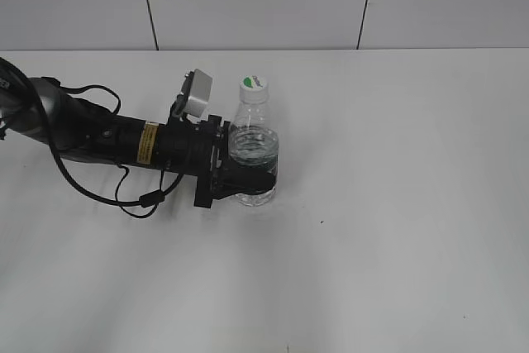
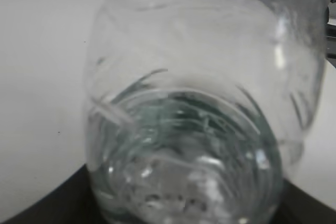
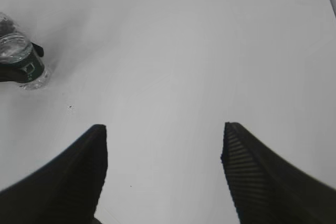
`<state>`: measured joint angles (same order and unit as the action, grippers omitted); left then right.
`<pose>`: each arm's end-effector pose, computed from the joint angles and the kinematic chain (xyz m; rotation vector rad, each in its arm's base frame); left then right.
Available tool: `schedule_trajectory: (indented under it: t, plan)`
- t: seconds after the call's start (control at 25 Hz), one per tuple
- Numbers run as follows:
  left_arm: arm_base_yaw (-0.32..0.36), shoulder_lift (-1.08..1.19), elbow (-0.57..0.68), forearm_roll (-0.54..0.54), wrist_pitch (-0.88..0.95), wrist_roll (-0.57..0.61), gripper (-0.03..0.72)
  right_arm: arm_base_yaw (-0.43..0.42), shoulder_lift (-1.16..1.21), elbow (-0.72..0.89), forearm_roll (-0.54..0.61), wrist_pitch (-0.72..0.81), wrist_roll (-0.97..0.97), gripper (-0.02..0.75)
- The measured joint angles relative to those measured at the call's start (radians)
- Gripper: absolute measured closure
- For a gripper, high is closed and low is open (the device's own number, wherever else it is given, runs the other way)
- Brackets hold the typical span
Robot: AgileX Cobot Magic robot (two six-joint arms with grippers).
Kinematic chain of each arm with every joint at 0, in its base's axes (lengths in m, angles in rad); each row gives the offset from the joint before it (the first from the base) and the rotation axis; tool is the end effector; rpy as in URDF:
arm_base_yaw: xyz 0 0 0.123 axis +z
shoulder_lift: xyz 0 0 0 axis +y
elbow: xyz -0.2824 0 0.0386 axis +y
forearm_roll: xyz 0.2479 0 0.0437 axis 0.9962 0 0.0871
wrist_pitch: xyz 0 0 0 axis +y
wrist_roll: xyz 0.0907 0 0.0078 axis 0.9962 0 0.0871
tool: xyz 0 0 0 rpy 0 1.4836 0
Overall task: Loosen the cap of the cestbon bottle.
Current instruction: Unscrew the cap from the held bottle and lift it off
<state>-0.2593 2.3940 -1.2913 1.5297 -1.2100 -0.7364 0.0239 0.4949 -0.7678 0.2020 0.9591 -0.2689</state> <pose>0.3688 -0.1858 0.0596 1.3483 1.5302 -1.1772 0.0710 0.0167 0.3500 -0.2834 2.1341 0.1040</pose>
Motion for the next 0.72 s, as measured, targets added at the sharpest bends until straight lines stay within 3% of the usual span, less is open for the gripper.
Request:
schedule_trajectory:
  t: [0.44,0.72]
  plan:
    - [0.0,0.0,-0.001,0.004,-0.002,0.0,0.273,0.0,0.493,-0.258,0.036,0.23,0.149,0.217]
    - [-0.017,0.0,-0.001,0.003,-0.001,0.001,0.273,0.006,0.672,-0.431,0.062,0.256,0.255,0.217]
